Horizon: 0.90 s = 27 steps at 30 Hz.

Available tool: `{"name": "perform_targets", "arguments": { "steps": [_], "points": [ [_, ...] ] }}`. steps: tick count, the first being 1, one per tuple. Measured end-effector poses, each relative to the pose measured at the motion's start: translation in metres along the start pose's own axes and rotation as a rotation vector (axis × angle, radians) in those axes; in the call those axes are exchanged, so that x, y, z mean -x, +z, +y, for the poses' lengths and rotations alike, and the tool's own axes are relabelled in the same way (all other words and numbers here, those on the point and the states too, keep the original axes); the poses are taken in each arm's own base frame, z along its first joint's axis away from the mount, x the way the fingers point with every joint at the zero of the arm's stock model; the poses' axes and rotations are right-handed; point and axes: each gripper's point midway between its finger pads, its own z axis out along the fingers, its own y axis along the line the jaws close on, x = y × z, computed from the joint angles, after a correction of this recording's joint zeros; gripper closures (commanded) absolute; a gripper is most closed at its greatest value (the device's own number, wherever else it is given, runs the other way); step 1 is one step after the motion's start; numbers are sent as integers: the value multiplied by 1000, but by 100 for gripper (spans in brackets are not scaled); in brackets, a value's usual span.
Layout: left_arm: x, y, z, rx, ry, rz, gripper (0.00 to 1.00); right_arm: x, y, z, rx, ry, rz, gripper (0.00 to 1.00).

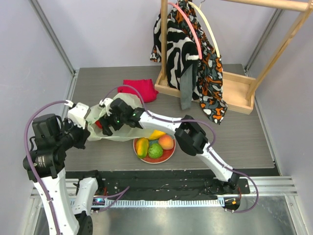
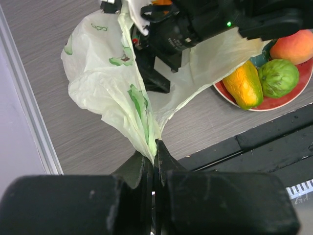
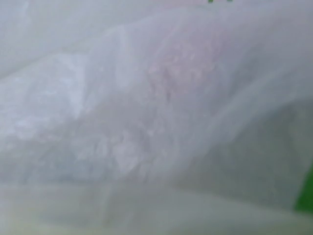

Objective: Take the fake fruits out of the plastic bag
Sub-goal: Adjust the plastic bag at the center of the board, then take out the fake fruit from the plastic bag.

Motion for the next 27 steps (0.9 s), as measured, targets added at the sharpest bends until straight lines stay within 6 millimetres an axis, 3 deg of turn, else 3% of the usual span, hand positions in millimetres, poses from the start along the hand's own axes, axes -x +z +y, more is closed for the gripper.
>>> {"name": "perform_targets", "arguments": {
  "steps": [4,14,18,20,27],
  "points": [
    [1,1,-1,-8,-1,0,100,5,16,2,-27,-7,-24,4],
    [3,-4,-7,-24,13,-31,100,44,35,5,-113,-19,-164,0],
    [3,-4,-8,-29,13,-34,100,40,55,1,-154,-39,-190,0],
    [3,-3,-9,-32,14,-35,100,27,67,0,-182,-58,-184,0],
    [1,-1,-9,-38,13,-26,100,-6,89,5,-229,-168,-142,34]
  ]
}}
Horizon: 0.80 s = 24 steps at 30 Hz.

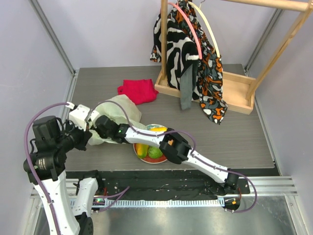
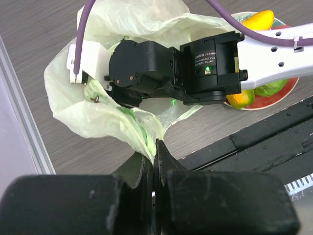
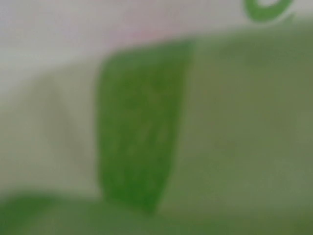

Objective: Take the fake fruits out of the plastic bag
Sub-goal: Take out the fake fruit from the plastic bag.

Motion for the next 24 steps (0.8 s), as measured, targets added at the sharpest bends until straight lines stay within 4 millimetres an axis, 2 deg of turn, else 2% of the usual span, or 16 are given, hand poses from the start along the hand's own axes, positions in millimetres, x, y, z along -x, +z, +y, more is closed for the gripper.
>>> {"name": "perform_targets", "arguments": {
  "steps": [1,3,5,7,10,13,15,17,19,21,24],
  "points": [
    [-1,1,0,-2,0,4,100,-1,0,2,11,-23,4,47],
    [-2,2,1,-4,-3,9,100,1,-2,5,46,-50,5,58],
    [-2,4,1,-7,-13,17,100,1,-7,4,89,-58,22,64],
    [-3,7,4,-6,-27,32,100,0,-19,-1,149,-48,53,64],
    [-5,11,7,-4,-60,57,100,9,-51,-15,218,-25,84,67],
    [-7,15,10,3,-99,79,100,35,-89,-26,278,-28,65,67],
    [-8,16,11,10,-123,89,100,61,-118,-32,308,-43,28,67],
    [-9,17,13,24,-148,94,100,84,-146,-31,350,-69,-7,67],
    [-8,19,15,39,-162,86,100,96,-170,-23,403,-96,-26,66],
    [-7,22,18,49,-173,76,100,98,-189,-17,455,-118,-24,65],
    [-4,30,24,64,-208,62,100,83,-214,-8,538,-154,26,66]
  ]
}}
